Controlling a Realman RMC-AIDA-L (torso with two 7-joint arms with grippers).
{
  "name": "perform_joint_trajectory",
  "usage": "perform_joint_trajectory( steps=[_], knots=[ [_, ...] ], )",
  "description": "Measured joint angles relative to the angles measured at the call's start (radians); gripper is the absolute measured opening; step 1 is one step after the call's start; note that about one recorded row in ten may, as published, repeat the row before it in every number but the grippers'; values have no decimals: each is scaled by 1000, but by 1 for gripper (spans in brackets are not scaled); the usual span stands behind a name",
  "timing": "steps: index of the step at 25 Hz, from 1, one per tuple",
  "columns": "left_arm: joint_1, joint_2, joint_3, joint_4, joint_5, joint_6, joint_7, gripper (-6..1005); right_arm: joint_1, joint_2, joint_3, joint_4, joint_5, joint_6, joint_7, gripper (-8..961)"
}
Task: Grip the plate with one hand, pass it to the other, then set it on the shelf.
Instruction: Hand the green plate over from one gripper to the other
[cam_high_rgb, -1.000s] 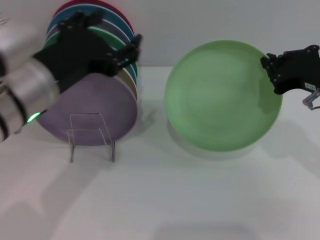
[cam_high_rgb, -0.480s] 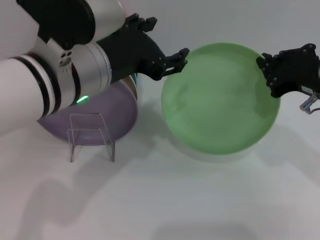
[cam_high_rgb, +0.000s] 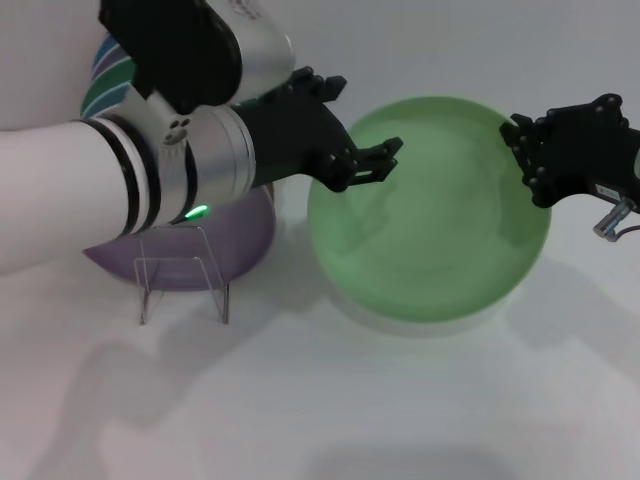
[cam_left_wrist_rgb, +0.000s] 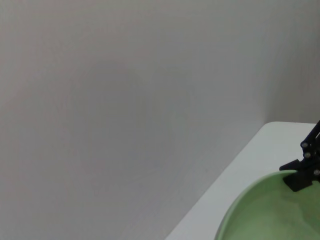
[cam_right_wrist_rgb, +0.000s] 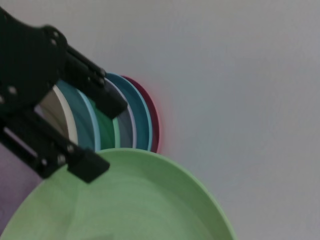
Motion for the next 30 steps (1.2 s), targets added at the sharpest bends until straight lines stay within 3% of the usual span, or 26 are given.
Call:
perform_joint_trajectory(
  steps=[11,21,30],
  knots=[
    [-39,-6,5,82,-8,14,25,758,-6,0,-23,22,3,17,-1,29],
    [-29,-6,12,103,0,69,94,756,-9,0,-43,28,5,18,-1,32],
    [-28,-5,31,127,1,127,148,352,-4,-1,-43,23,49,17,2,35]
  ],
)
